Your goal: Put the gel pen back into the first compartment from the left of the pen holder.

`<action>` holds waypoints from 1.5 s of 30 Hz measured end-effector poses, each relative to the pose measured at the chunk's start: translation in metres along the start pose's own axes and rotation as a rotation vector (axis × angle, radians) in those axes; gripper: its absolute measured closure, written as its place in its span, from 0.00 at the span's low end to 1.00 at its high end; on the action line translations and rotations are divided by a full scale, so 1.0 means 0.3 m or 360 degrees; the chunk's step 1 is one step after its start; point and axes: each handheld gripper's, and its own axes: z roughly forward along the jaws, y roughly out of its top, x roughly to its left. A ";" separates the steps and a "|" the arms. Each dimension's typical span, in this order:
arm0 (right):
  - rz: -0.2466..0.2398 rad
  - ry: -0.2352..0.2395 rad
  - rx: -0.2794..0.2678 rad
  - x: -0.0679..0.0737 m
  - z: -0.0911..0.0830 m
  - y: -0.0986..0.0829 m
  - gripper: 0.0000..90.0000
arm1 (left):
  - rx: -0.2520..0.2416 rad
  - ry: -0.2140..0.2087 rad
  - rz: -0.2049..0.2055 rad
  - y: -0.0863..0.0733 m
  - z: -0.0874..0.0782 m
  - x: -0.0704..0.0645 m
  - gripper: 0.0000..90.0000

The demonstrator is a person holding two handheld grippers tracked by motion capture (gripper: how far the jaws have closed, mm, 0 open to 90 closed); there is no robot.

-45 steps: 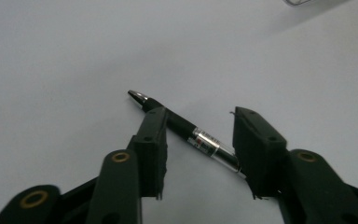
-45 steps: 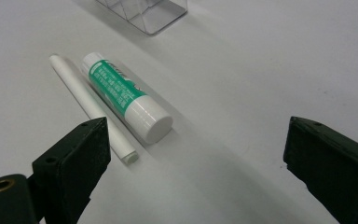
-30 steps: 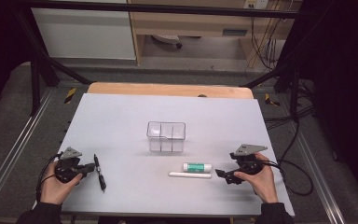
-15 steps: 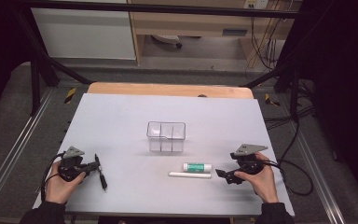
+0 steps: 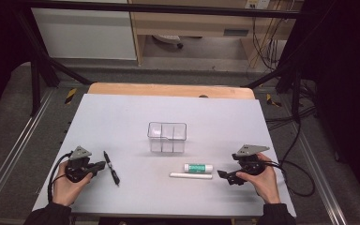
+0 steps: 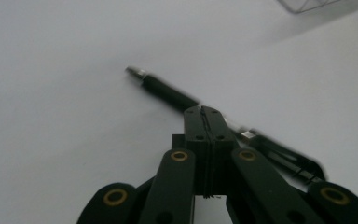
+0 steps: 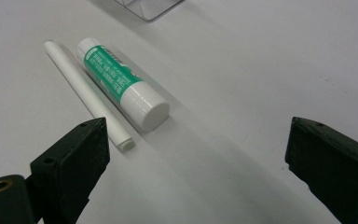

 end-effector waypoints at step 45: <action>0.0006 0.0000 0.0014 -0.005 -0.004 -0.005 0.07 | 0.0358 -0.0055 0.0138 -0.042 -0.044 -0.048 0.99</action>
